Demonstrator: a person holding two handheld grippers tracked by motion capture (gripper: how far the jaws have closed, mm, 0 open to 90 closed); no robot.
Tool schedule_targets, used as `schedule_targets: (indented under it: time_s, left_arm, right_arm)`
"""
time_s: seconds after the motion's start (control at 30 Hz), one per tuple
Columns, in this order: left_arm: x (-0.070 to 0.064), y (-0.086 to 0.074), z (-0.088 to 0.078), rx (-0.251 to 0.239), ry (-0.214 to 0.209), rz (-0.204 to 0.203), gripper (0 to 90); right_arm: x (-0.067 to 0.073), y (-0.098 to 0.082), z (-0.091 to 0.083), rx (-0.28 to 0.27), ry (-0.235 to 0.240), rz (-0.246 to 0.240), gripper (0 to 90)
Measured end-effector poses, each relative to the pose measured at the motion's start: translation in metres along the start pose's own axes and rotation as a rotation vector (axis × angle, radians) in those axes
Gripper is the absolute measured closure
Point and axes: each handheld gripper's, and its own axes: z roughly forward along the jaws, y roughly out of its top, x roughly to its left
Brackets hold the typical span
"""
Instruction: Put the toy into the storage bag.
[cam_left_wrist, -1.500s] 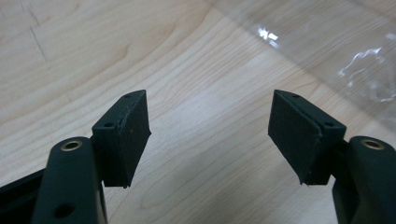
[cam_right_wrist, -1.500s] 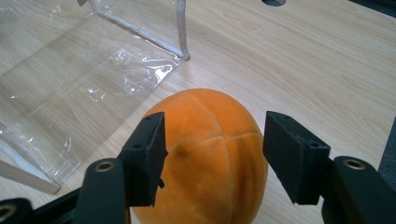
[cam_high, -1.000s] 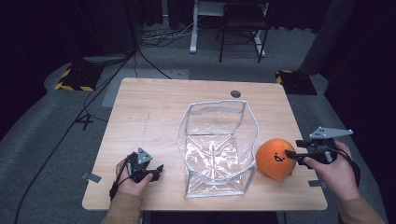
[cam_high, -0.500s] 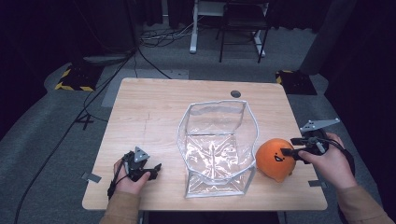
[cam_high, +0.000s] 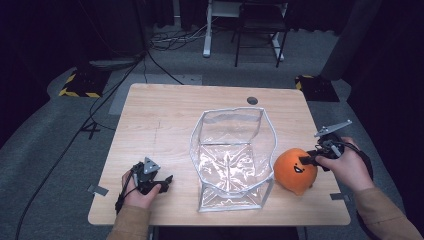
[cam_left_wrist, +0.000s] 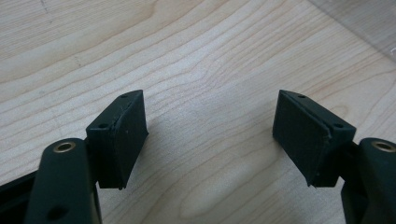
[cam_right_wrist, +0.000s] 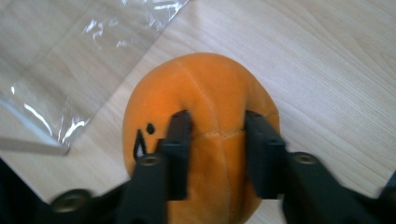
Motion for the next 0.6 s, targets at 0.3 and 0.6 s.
schedule_targets:
  time_s: [0.3,0.6]
  left_arm:
    - [0.0,0.0,0.0,0.001,-0.003,-0.001,26.3]
    - [0.004,0.001,0.001,0.004,-0.027,0.012,25.5]
  right_arm:
    - [0.019,0.01,-0.019,0.0,-0.006,-0.064,79.0]
    - [0.028,0.023,-0.045,-0.016,-0.009,-0.091,78.8]
